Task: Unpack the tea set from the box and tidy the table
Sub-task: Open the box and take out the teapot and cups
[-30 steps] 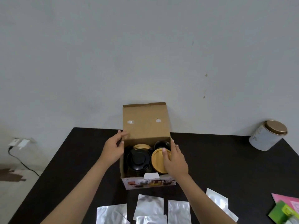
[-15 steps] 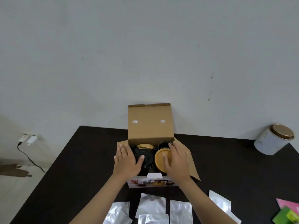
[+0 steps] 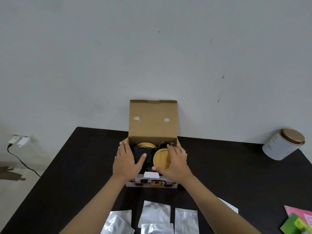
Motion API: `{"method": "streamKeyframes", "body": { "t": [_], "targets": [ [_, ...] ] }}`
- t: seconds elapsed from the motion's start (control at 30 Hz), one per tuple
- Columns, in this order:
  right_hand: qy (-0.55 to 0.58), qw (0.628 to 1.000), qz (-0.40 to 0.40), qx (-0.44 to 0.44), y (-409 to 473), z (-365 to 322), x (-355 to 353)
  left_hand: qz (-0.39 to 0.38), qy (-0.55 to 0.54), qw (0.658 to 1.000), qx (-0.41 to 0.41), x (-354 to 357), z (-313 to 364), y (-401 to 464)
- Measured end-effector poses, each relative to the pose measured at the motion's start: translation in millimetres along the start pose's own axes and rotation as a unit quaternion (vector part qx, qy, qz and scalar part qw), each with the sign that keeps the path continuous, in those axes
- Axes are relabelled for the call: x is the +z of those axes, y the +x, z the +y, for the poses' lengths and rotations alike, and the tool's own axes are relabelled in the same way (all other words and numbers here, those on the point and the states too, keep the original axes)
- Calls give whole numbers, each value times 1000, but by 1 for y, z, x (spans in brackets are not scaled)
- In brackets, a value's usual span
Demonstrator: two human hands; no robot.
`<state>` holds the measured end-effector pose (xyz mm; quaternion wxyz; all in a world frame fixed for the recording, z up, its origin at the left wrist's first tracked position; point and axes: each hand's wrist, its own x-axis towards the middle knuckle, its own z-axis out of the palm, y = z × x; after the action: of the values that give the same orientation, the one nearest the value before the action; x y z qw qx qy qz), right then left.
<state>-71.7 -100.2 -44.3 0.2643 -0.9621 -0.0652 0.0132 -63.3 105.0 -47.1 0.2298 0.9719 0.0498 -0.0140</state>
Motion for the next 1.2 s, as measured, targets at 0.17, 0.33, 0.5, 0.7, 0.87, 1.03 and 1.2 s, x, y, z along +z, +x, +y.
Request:
{"method": "streamKeyframes", "body": {
  "t": [0.17,0.33,0.5,0.7,0.87,1.03,1.2],
  "targets": [
    [-82,990,-110,23,8,-10,-12,-6,-13,1000,12,-3,-4,5],
    [-202,967,-148,54,12,-28,-22,9,-1,999,34,-3,-4,3],
    [-259,947,-176,66,18,-40,-31,16,-7,999,35,-2,-6,3],
    [-188,973,-123,42,20,-36,-39,15,4,999,38,-1,-8,2],
    [52,995,-5,86,16,-25,-52,81,55,990,99,3,-8,3],
    [165,965,7,204,13,19,-74,65,65,993,70,6,16,-12],
    [102,947,24,305,-10,100,-74,-51,100,994,-16,15,58,-32]
  ]
}}
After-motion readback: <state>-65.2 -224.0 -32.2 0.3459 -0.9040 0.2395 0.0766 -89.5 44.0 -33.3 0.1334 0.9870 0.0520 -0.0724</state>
